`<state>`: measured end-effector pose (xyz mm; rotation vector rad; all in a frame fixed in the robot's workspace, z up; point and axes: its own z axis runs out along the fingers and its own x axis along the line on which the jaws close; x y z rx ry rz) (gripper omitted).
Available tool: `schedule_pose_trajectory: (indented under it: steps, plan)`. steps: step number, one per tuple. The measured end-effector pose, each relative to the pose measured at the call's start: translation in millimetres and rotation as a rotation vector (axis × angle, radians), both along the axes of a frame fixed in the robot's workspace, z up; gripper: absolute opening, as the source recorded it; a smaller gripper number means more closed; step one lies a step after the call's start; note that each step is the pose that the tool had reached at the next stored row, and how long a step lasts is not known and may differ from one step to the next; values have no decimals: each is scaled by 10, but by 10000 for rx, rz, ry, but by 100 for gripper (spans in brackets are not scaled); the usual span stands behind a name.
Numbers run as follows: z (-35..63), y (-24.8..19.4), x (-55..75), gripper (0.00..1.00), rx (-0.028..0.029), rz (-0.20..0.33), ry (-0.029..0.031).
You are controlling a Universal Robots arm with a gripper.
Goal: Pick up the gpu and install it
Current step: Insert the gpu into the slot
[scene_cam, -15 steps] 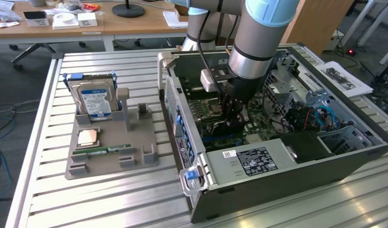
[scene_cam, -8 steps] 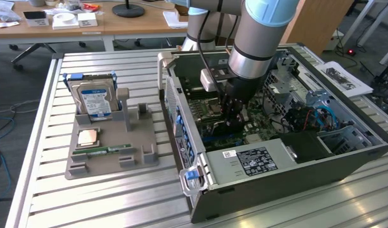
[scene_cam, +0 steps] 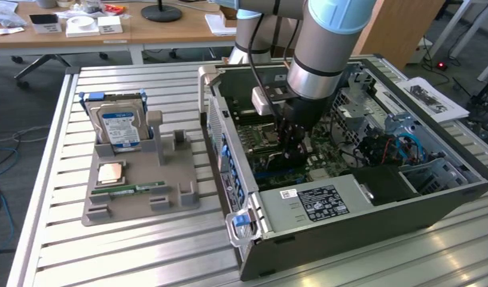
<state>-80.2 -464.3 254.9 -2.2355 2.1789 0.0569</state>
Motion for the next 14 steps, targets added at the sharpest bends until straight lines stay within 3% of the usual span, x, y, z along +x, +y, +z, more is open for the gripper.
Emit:
schedule_pose_trajectory:
  steps: [14]
  plan:
    - [-11, 0, -5, 27, -1, -1, 0]
